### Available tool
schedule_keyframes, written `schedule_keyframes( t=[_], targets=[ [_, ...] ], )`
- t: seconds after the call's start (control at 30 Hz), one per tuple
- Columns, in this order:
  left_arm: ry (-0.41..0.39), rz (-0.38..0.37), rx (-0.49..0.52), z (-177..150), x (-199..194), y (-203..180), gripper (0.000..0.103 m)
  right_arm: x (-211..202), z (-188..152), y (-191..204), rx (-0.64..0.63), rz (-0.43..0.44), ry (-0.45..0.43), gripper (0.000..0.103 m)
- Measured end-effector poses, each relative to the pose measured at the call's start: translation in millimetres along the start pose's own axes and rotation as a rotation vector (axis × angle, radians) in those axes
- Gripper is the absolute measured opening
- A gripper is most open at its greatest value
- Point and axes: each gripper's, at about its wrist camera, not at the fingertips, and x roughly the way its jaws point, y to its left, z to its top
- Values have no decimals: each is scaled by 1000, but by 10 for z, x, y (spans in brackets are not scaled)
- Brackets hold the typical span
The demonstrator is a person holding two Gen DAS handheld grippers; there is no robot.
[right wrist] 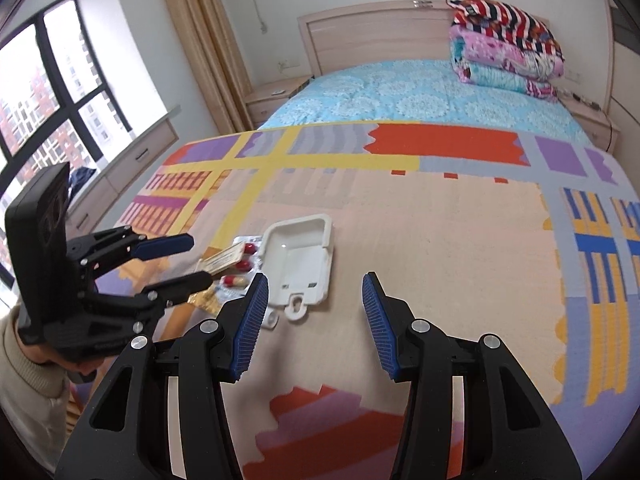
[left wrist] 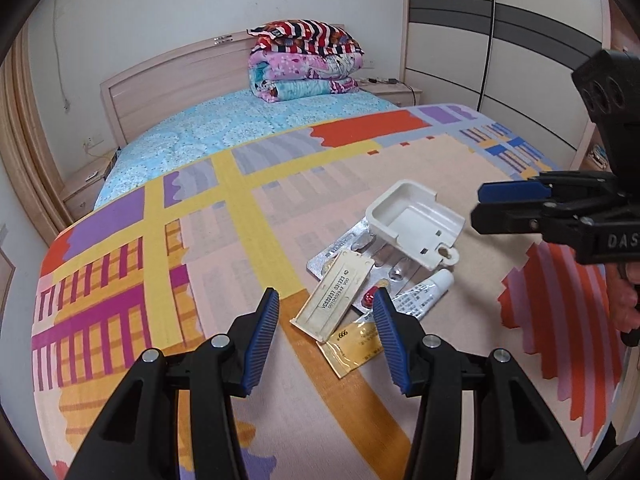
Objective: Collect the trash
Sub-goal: 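Grasp the white paper packet with the left gripper while the right gripper grasps the white tray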
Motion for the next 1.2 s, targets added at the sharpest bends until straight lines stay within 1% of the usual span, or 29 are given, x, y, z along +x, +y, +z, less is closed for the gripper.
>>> schedule_keyframes(
  t=[0.13, 0.17, 0.23, 0.3, 0.33, 0.37, 0.4, 0.43, 0.47, 0.5, 0.53, 0.57, 0.6, 0.83, 0.97, 1.2],
  targets=[
    [17, -1, 1, -9, 77, 18, 47, 92, 14, -31, 16, 1, 10, 47],
    [16, -7, -3, -10, 91, 31, 47, 113, 20, -46, 27, 3, 13, 43],
    [12, -21, -14, -11, 106, 57, 47, 151, 28, -65, 41, 10, 18, 40],
    [14, -31, -26, -8, 134, 85, 46, 189, 35, -77, 47, 8, 20, 34],
    [17, -40, -29, -4, 141, 90, 42, 200, 36, -87, 51, 7, 23, 33],
    [21, -50, -31, -2, 151, 95, 34, 213, 33, -95, 55, 8, 26, 28],
    [24, -53, -32, 2, 161, 100, 33, 236, 30, -104, 59, 7, 30, 24],
    [24, -55, -34, 3, 158, 105, 31, 250, 27, -111, 62, 9, 37, 23],
    [23, -61, -36, 7, 160, 110, 27, 267, 20, -120, 65, 9, 40, 21],
    [22, -71, -41, 6, 159, 118, 25, 270, 17, -128, 68, 13, 38, 20],
    [22, -79, -46, 2, 152, 126, 23, 263, 13, -141, 72, 12, 35, 18],
    [21, -81, -49, -1, 148, 129, 23, 258, 11, -145, 72, 5, 33, 13],
    [21, -81, -49, -6, 142, 130, 23, 248, 12, -157, 71, -19, 30, 11],
    [9, -59, -58, -30, 45, 137, 22, 191, -7, -224, 91, -21, 23, 8],
    [-11, -55, -60, -37, -97, 109, 22, 115, -4, -183, 84, -20, 12, 6],
    [-45, -44, -57, -91, -382, 13, 22, -67, -70, -122, 73, -34, -7, 6]
  ],
)
